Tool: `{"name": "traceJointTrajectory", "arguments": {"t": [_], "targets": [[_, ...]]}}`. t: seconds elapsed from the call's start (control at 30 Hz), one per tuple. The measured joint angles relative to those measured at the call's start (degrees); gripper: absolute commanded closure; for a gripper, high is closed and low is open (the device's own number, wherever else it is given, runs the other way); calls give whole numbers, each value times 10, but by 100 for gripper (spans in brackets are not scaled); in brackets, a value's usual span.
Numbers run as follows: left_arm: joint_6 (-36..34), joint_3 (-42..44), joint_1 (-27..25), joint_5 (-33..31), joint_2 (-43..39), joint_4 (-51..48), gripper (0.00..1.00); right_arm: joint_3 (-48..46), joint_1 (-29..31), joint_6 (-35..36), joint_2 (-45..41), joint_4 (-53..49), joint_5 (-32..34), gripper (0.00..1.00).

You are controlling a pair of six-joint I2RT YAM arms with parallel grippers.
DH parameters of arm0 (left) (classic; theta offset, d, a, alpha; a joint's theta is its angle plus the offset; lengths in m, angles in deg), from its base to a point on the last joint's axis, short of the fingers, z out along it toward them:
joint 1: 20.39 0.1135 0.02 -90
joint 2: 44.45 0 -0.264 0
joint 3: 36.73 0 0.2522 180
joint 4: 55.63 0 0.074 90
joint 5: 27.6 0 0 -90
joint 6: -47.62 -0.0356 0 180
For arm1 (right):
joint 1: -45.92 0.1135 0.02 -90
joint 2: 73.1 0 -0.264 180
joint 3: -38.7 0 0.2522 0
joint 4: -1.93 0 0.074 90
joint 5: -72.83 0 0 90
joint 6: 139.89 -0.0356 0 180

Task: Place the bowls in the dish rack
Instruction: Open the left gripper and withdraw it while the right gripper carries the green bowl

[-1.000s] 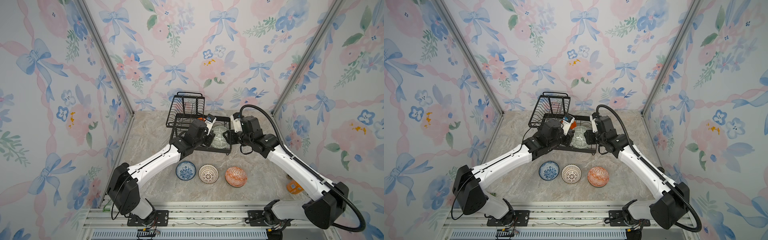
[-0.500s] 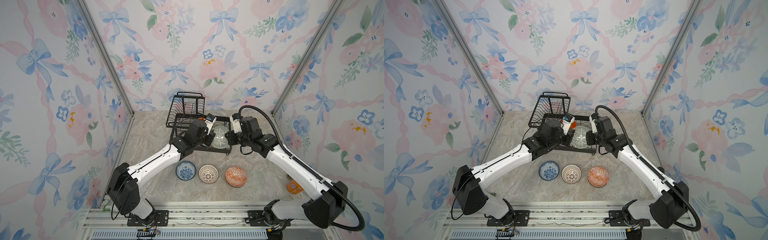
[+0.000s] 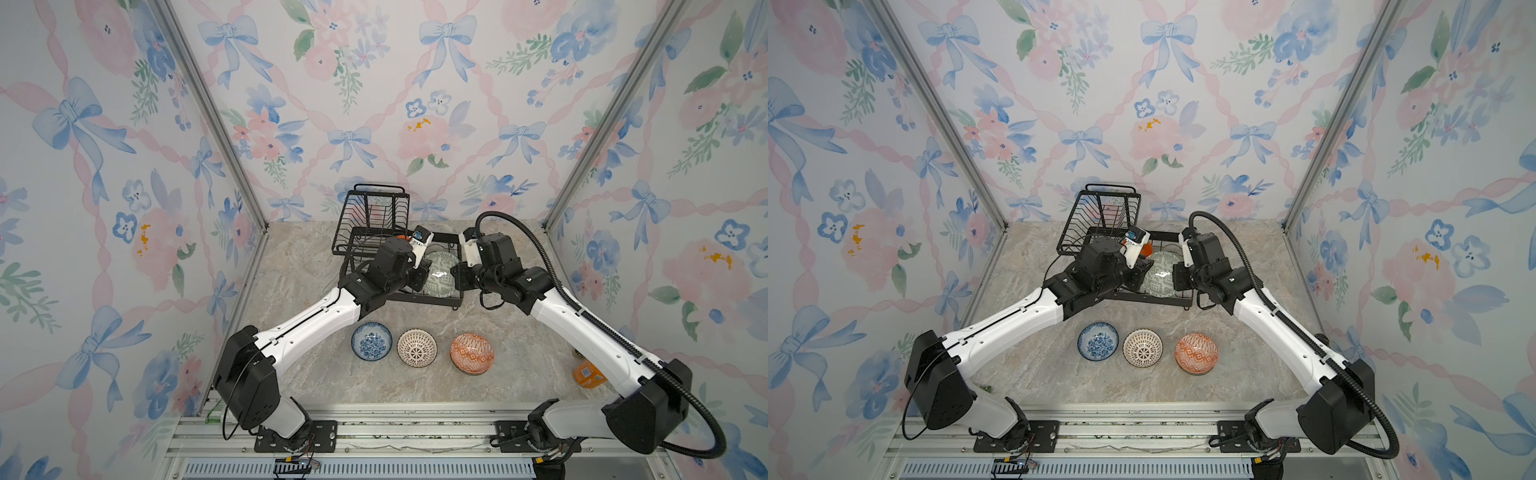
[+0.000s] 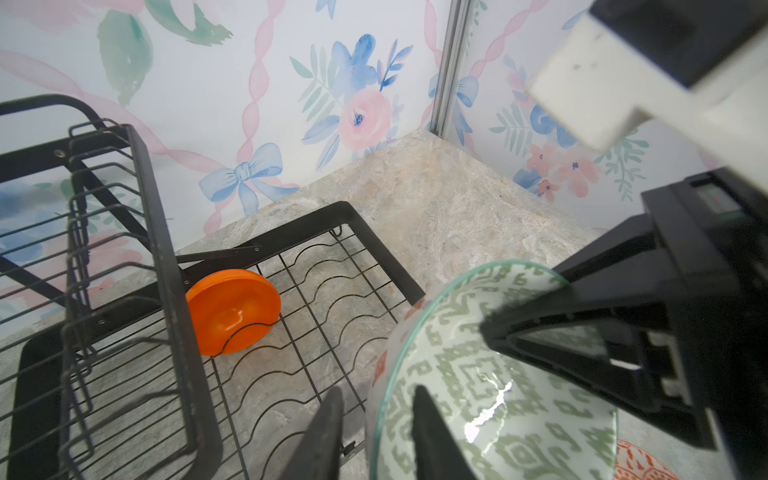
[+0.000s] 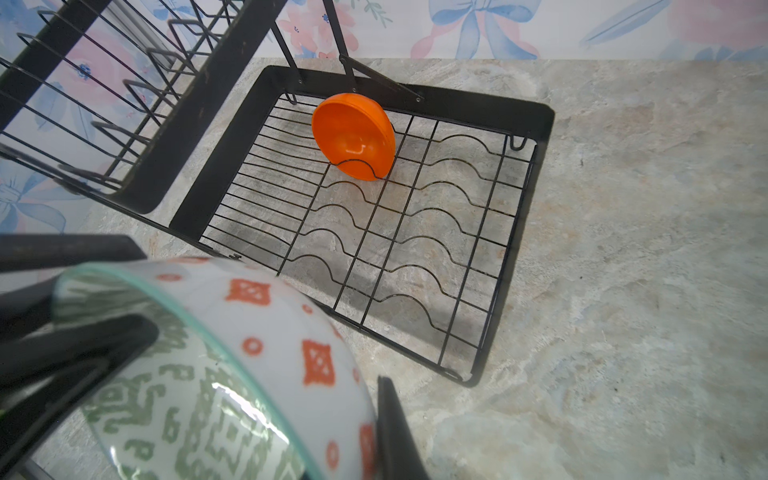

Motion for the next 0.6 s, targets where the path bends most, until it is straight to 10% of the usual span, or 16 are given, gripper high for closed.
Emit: {"name": "traceJointTrajectory", "arguments": {"t": [0.17,0.6], "targets": [[-6,-1,26,34,0,-15,2,1,-21,40,0,1,-11,100],[-5,32,59,91,-76,-47,2,73,-98,194,127,110,9,100]]}}
